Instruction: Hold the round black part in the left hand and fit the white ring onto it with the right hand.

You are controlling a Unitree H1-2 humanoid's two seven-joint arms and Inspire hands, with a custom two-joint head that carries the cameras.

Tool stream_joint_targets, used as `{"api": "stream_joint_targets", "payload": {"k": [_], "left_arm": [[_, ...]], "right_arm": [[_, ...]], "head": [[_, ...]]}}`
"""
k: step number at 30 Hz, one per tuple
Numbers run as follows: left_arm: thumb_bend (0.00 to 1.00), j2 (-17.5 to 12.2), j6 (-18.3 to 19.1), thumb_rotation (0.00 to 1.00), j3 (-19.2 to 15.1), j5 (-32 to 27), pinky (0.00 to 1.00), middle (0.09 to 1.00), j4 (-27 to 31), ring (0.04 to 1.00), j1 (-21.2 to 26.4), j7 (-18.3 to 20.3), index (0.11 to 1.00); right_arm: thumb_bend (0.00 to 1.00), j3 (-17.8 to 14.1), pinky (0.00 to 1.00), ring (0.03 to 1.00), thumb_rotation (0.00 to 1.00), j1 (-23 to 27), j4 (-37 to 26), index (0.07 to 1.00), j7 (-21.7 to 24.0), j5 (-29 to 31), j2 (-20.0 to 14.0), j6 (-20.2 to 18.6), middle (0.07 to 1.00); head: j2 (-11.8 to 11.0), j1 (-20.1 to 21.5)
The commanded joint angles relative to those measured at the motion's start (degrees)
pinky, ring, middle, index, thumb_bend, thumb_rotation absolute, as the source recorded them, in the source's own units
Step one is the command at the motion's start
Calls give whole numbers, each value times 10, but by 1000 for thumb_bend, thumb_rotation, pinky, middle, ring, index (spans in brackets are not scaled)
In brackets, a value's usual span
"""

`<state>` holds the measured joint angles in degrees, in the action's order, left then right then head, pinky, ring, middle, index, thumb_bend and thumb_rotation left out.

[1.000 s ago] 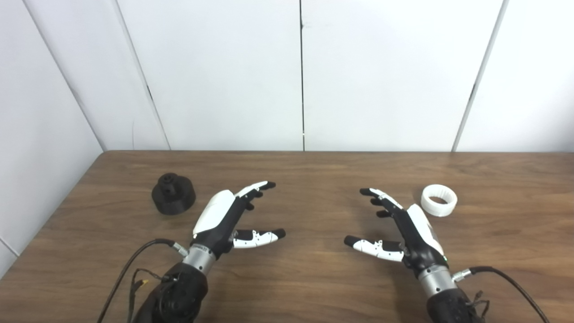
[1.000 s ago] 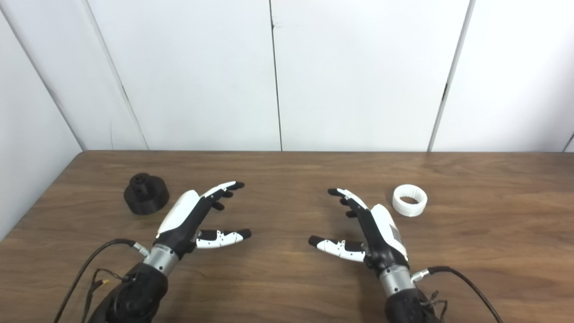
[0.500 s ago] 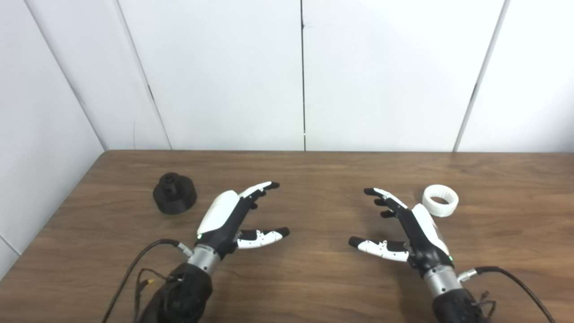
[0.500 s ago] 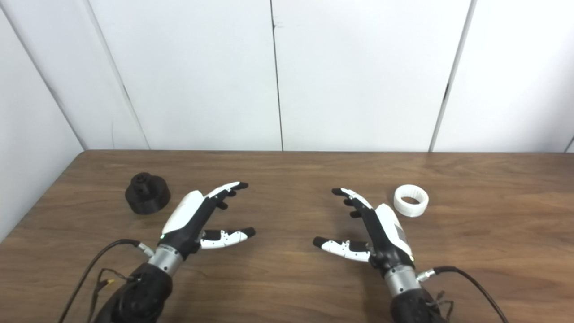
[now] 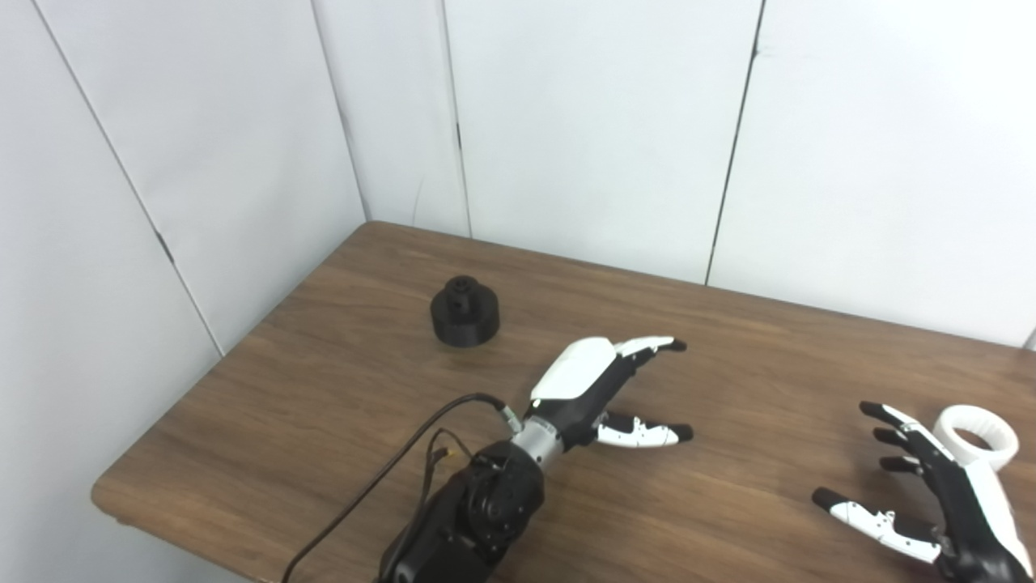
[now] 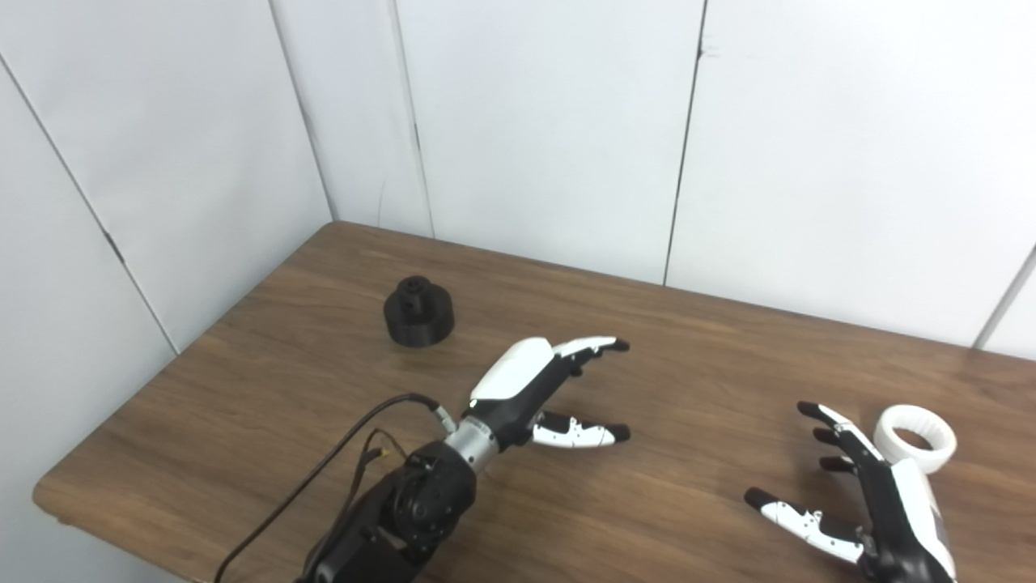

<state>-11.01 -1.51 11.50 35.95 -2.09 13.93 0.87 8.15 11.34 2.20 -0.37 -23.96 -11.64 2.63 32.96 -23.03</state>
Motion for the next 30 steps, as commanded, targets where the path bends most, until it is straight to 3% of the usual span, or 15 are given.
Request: {"api": "stream_joint_targets", "payload": {"k": [1, 6, 13, 17, 24, 27, 30], "left_arm": [[698, -7, -15, 419, -4, 0, 733, 894, 13, 858, 19, -15, 859], [697, -8, -12, 404, -7, -3, 725, 891, 22, 845, 17, -14, 860], [714, -25, -5, 429, -18, 12, 701, 885, 44, 828, 16, -17, 857], [755, -46, 17, 502, -29, 24, 743, 901, 73, 869, 16, 1, 863], [779, -90, 37, 539, -43, 55, 786, 901, 101, 899, 22, 10, 864], [775, -110, 54, 526, -50, 76, 827, 915, 120, 920, 26, 23, 866], [778, -124, 61, 504, -59, 96, 796, 916, 126, 903, 29, 22, 861]], "right_arm": [[810, -3, 725, 828, 288, 23, -11, 829, -2, 7, -2, 22, 881], [807, -3, 732, 830, 253, 23, -15, 825, 0, 7, -3, 18, 879], [802, -2, 731, 835, 279, 22, -19, 828, 3, 1, -3, 8, 879], [812, -4, 741, 839, 329, 23, -16, 833, 5, 8, -1, 9, 882], [812, -5, 739, 841, 333, 22, -14, 835, 4, 10, 1, 6, 885], [814, -6, 745, 843, 342, 22, -13, 836, 3, 10, 0, 7, 886], [822, -5, 738, 839, 354, 22, -12, 834, 2, 9, 1, 6, 884]], "head": [[0, 0], [0, -2], [0, -5], [-1, -6], [-4, -7], [-5, -8], [-6, -9]]}}
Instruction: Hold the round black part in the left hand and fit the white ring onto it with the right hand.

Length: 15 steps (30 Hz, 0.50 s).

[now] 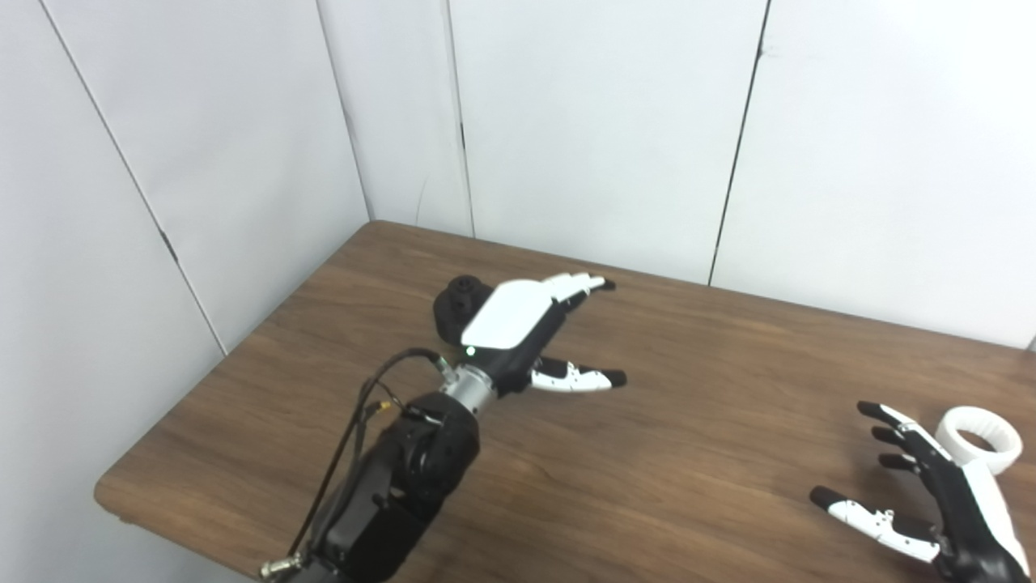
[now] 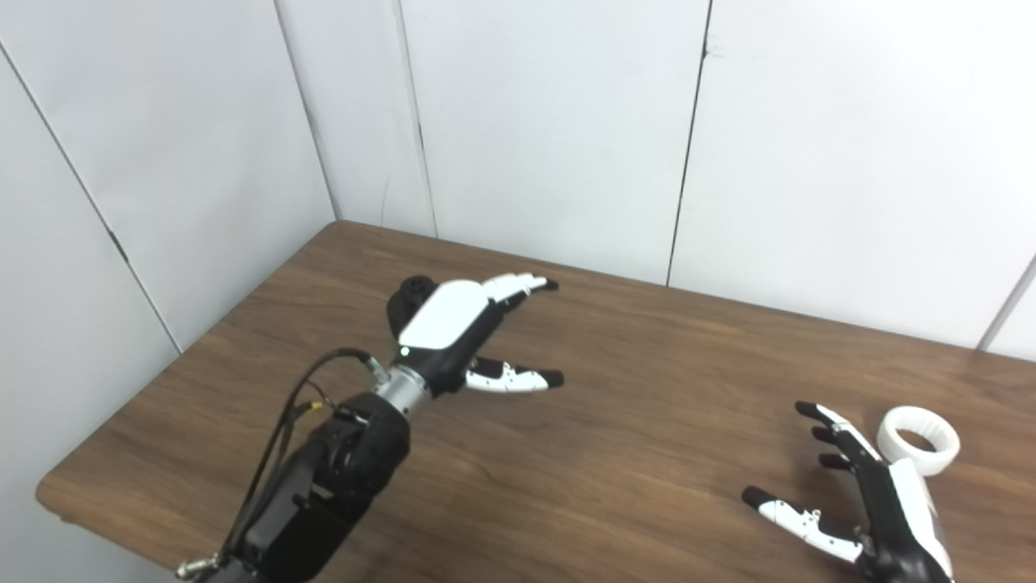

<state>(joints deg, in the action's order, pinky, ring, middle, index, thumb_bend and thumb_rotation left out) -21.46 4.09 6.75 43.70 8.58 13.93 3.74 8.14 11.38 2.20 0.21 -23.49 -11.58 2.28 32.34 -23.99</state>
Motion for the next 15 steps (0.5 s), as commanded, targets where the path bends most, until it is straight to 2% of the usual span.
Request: {"api": "stream_joint_targets", "payload": {"k": [1, 3, 8, 15], "left_arm": [[779, -24, 4, 497, -15, 26, 789, 914, 18, 900, 31, -14, 861], [785, -30, 5, 502, -20, 43, 776, 908, 15, 897, 33, -25, 861], [799, -47, 23, 538, -43, 63, 876, 933, 8, 969, 38, -29, 876], [844, -84, 24, 615, -68, 71, 921, 970, -17, 1000, 45, -31, 903]], "right_arm": [[824, -5, 736, 838, 357, 21, -12, 833, -4, 4, 0, 10, 884], [827, -5, 731, 837, 360, 21, -11, 833, -6, 1, 0, 11, 882], [833, -4, 721, 826, 364, 21, -7, 831, -10, -4, 0, 15, 878], [831, -2, 717, 824, 361, 21, 0, 833, -11, -5, 1, 18, 880]], "head": [[1, 1], [1, 1], [0, -4], [-2, -9]]}}
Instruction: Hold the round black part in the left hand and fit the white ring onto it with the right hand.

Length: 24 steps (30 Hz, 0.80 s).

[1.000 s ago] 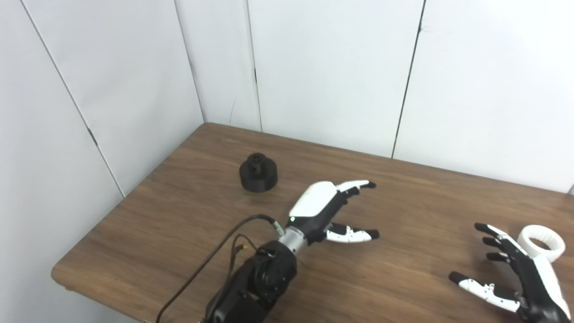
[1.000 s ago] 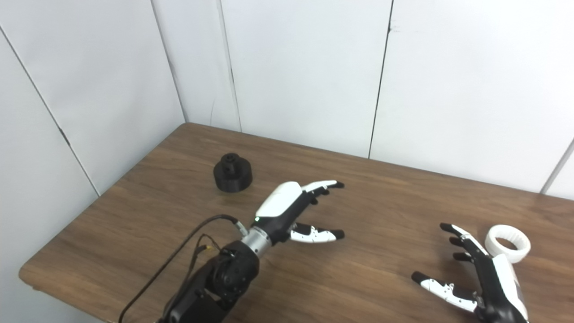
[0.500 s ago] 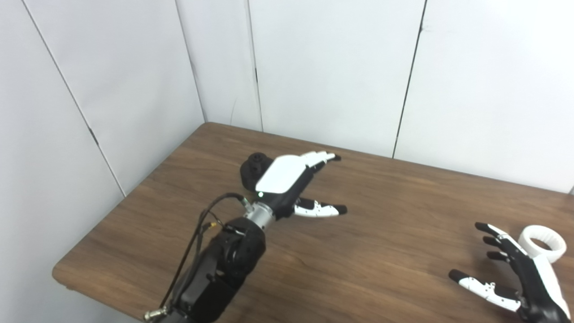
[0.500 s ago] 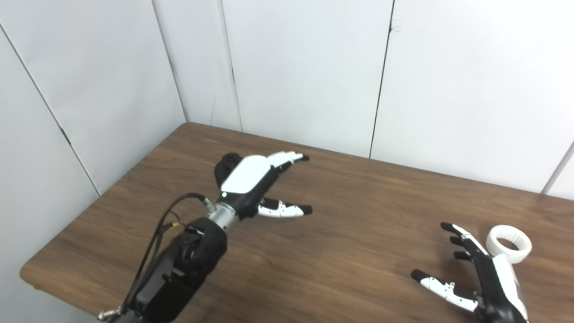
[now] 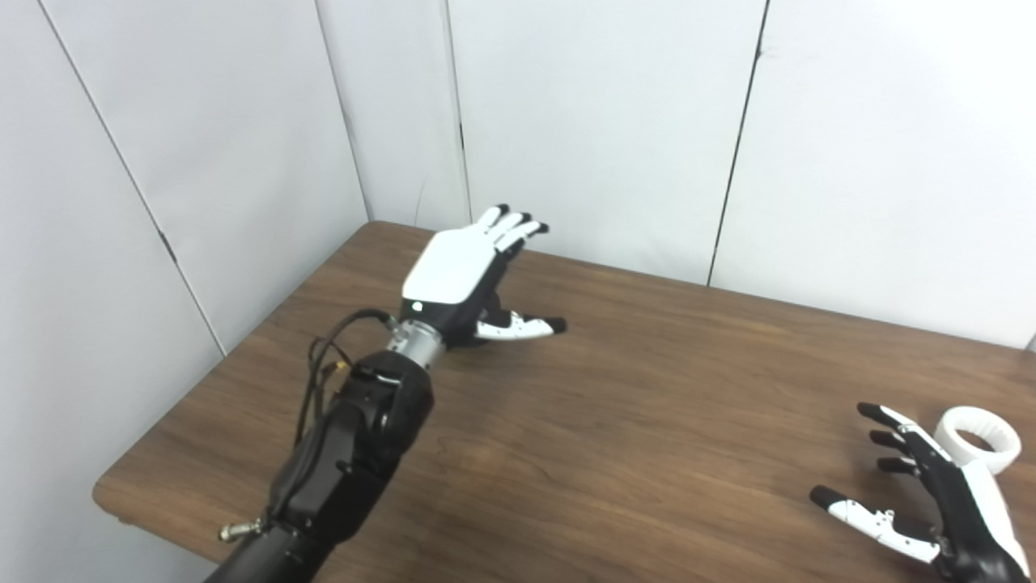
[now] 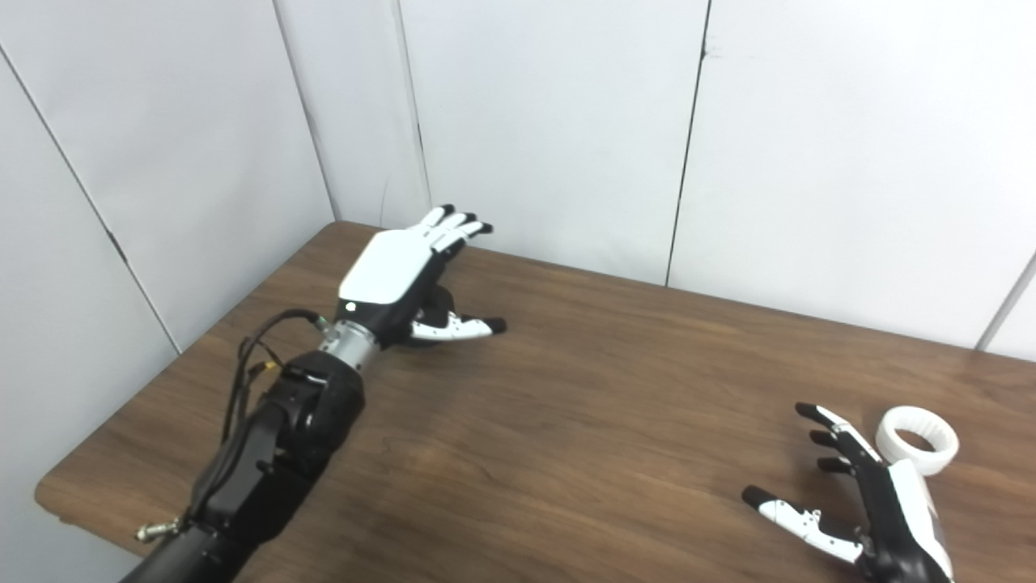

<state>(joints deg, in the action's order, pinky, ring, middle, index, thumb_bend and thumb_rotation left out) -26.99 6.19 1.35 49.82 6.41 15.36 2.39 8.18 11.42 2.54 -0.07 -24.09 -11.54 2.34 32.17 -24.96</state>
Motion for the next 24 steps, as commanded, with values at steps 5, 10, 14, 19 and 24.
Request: {"api": "stream_joint_targets", "payload": {"k": [5, 10, 14, 19, 24], "left_arm": [[868, -48, 15, 631, -17, 22, 954, 996, -13, 1000, 37, -12, 927], [890, -68, 38, 647, -13, 35, 988, 1000, -34, 1000, 47, 8, 979], [911, -83, 49, 642, -15, 31, 967, 1000, -51, 1000, 53, 13, 1000], [926, -104, 46, 644, -18, 23, 939, 1000, -87, 1000, 59, 6, 998], [925, -107, 39, 593, -39, -56, 961, 1000, -128, 1000, 66, 29, 987]], "right_arm": [[836, -3, 724, 825, 346, 23, 4, 832, -10, 7, 3, 20, 881], [836, 0, 713, 820, 359, 25, 8, 832, -13, -1, -2, 24, 879], [838, -2, 704, 816, 357, 24, 12, 830, -16, 0, -3, 31, 876], [836, -4, 711, 818, 355, 24, 15, 830, -16, 7, -3, 38, 876], [834, -4, 717, 819, 362, 25, 17, 833, -14, 7, -2, 36, 878]], "head": [[-2, 0], [-2, -1], [-3, -2], [-3, -1], [-3, -1]]}}
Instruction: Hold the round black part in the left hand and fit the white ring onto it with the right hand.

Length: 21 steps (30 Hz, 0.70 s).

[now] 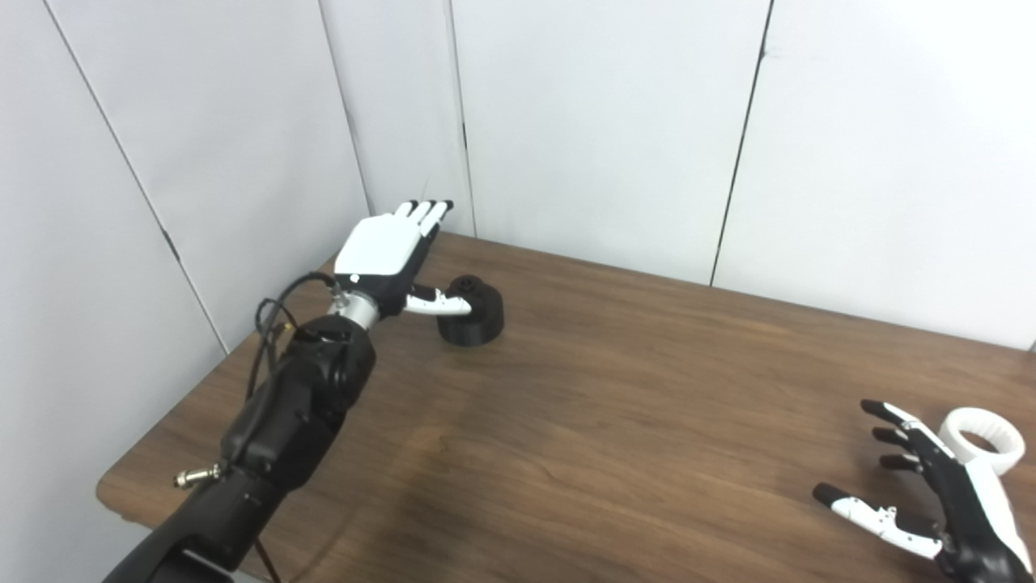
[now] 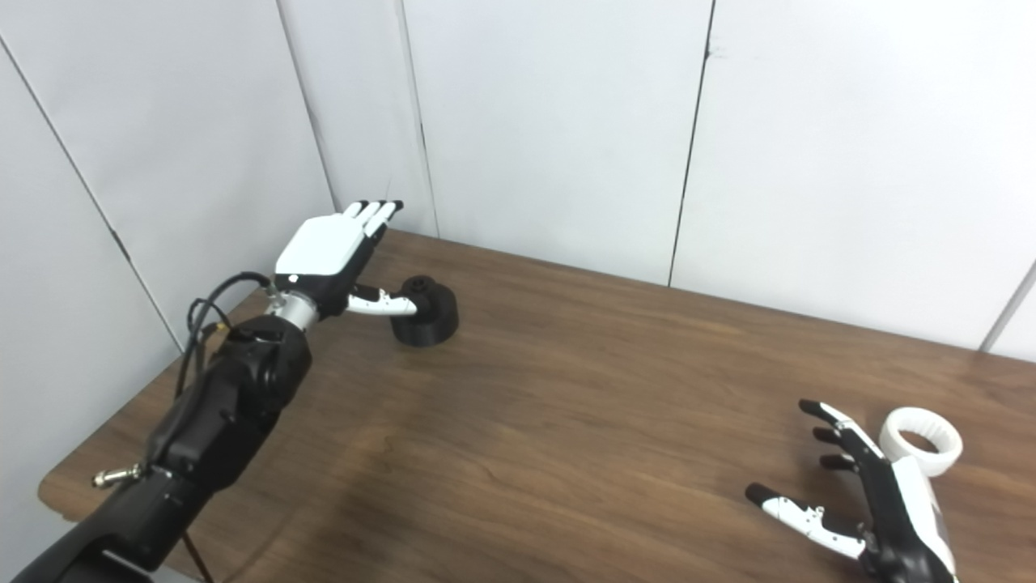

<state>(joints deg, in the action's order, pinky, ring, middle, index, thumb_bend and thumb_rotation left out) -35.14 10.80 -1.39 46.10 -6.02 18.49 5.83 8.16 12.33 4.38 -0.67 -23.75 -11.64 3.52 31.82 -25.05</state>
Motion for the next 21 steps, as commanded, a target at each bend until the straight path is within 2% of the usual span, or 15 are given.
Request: {"api": "stream_joint_targets", "payload": {"k": [1, 4, 10, 17, 21], "left_arm": [[941, -29, -10, 598, -11, -25, 954, 1000, -10, 1000, 35, -4, 983], [989, -39, -25, 614, -4, -34, 946, 998, -47, 1000, 37, -17, 972], [1000, -53, -29, 630, 12, -37, 961, 1000, -93, 1000, 42, -22, 980], [1000, -62, -19, 612, 32, -46, 1000, 1000, -130, 1000, 50, -1, 1000], [1000, -61, -20, 617, 42, -54, 1000, 1000, -155, 1000, 57, 2, 969]], "right_arm": [[832, -3, 719, 820, 366, 16, -2, 834, -7, 4, -1, 22, 879], [825, -2, 715, 819, 370, 16, -6, 834, -6, 2, -2, 19, 880], [819, -2, 706, 814, 369, 14, -8, 833, -7, 0, -4, 21, 877], [815, -4, 710, 818, 348, 14, -15, 832, -2, 4, -5, 14, 877], [803, -5, 733, 832, 355, 13, -23, 840, 6, 8, -6, 4, 886]], "head": [[1, 0], [0, 1], [1, 3], [5, 6], [6, 8]]}}
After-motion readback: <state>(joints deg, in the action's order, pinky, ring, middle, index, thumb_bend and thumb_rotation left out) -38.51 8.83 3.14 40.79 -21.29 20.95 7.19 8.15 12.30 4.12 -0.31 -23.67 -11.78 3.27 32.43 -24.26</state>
